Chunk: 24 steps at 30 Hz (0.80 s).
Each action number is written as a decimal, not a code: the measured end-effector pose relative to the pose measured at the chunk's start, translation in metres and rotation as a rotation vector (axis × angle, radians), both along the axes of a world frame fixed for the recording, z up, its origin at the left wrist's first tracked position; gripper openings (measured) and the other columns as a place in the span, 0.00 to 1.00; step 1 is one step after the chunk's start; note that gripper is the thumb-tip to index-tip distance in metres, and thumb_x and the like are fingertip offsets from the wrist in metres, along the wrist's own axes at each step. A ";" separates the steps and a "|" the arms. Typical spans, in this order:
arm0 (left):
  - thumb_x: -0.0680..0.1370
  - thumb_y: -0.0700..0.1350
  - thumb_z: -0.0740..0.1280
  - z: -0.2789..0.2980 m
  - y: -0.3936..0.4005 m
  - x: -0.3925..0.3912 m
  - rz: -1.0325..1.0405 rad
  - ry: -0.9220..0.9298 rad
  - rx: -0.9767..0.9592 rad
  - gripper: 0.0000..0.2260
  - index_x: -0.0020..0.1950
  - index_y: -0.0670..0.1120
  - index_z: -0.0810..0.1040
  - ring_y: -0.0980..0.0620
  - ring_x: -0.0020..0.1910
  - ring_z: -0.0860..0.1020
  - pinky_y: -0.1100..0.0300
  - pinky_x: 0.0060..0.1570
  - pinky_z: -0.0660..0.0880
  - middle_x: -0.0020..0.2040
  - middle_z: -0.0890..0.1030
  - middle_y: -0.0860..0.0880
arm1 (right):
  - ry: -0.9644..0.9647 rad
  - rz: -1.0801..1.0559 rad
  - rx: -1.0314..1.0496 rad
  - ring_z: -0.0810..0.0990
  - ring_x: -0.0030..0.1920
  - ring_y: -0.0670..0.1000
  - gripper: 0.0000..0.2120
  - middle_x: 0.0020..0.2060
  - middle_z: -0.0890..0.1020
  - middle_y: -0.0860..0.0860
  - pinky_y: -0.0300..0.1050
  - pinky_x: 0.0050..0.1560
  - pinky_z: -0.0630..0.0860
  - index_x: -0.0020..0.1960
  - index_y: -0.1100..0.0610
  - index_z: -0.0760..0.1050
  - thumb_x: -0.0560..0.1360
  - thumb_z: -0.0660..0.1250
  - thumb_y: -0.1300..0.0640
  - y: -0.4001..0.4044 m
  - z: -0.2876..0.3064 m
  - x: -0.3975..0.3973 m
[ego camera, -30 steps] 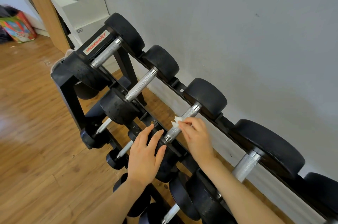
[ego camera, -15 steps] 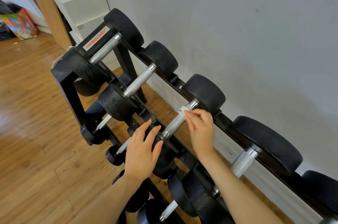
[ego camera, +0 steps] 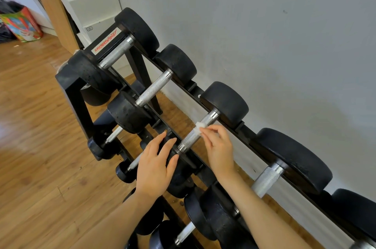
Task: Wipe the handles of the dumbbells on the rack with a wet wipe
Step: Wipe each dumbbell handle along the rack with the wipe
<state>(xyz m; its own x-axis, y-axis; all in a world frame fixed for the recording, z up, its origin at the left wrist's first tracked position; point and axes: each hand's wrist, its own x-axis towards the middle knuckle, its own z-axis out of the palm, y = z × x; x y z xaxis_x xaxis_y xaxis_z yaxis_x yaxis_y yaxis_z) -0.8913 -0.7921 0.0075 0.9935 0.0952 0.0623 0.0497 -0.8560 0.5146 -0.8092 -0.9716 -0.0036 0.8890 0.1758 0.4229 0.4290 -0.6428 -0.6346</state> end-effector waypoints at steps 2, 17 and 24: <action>0.80 0.58 0.53 0.000 0.001 0.000 0.002 0.002 0.000 0.23 0.71 0.51 0.72 0.46 0.71 0.68 0.52 0.67 0.63 0.74 0.69 0.48 | -0.013 -0.033 0.001 0.78 0.51 0.48 0.13 0.51 0.78 0.55 0.36 0.49 0.79 0.55 0.61 0.81 0.76 0.64 0.56 0.000 0.003 0.003; 0.81 0.58 0.53 -0.001 0.000 0.000 0.005 0.005 -0.006 0.22 0.71 0.52 0.71 0.46 0.71 0.68 0.49 0.67 0.65 0.74 0.69 0.48 | 0.052 -0.125 0.091 0.77 0.50 0.48 0.12 0.51 0.77 0.53 0.37 0.46 0.79 0.57 0.59 0.79 0.76 0.65 0.56 0.006 -0.002 -0.005; 0.80 0.58 0.52 0.000 -0.001 0.000 0.014 0.003 0.008 0.23 0.71 0.51 0.72 0.46 0.71 0.68 0.52 0.67 0.62 0.73 0.69 0.48 | 0.071 -0.071 0.110 0.76 0.50 0.47 0.13 0.51 0.75 0.50 0.34 0.48 0.77 0.58 0.59 0.79 0.77 0.64 0.56 0.007 -0.001 -0.007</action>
<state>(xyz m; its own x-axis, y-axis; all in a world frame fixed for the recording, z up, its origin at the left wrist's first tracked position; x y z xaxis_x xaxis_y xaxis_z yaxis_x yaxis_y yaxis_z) -0.8915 -0.7930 0.0077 0.9923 0.1083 0.0605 0.0629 -0.8594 0.5074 -0.8163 -0.9649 -0.0041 0.9259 0.0671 0.3718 0.3364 -0.5947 -0.7302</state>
